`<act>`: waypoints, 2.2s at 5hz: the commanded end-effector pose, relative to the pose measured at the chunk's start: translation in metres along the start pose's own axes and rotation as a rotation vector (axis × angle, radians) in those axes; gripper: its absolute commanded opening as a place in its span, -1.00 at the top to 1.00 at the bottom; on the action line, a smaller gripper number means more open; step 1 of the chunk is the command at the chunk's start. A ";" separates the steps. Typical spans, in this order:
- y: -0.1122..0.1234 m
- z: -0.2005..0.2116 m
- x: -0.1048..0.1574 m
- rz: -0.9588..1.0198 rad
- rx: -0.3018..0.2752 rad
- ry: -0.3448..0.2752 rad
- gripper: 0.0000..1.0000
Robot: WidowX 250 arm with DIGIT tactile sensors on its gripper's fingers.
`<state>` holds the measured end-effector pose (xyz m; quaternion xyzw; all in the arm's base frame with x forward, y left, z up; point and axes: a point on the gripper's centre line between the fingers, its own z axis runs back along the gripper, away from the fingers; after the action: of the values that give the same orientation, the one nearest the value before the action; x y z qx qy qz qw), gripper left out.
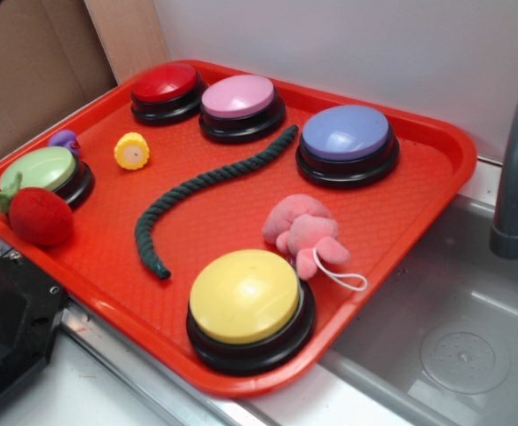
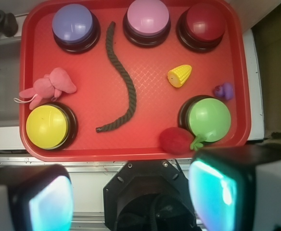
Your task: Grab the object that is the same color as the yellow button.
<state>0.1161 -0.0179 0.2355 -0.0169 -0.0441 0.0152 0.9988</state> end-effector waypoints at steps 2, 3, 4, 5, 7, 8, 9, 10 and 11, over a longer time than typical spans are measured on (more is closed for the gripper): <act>0.006 -0.009 0.009 0.067 -0.005 -0.012 -1.00; 0.017 -0.027 0.028 0.135 0.006 -0.003 -1.00; 0.028 -0.055 0.050 0.180 -0.015 0.005 -1.00; 0.042 -0.080 0.065 0.271 0.012 -0.011 -1.00; 0.075 -0.147 0.089 0.542 0.097 -0.081 -1.00; 0.083 -0.166 0.092 0.593 0.117 -0.086 -1.00; 0.092 -0.178 0.094 0.614 0.148 -0.082 -1.00; 0.099 -0.186 0.098 0.627 0.157 -0.080 -1.00; 0.101 -0.192 0.101 0.611 0.138 -0.074 -1.00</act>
<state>0.2252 0.0691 0.0377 0.0376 -0.0478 0.3148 0.9472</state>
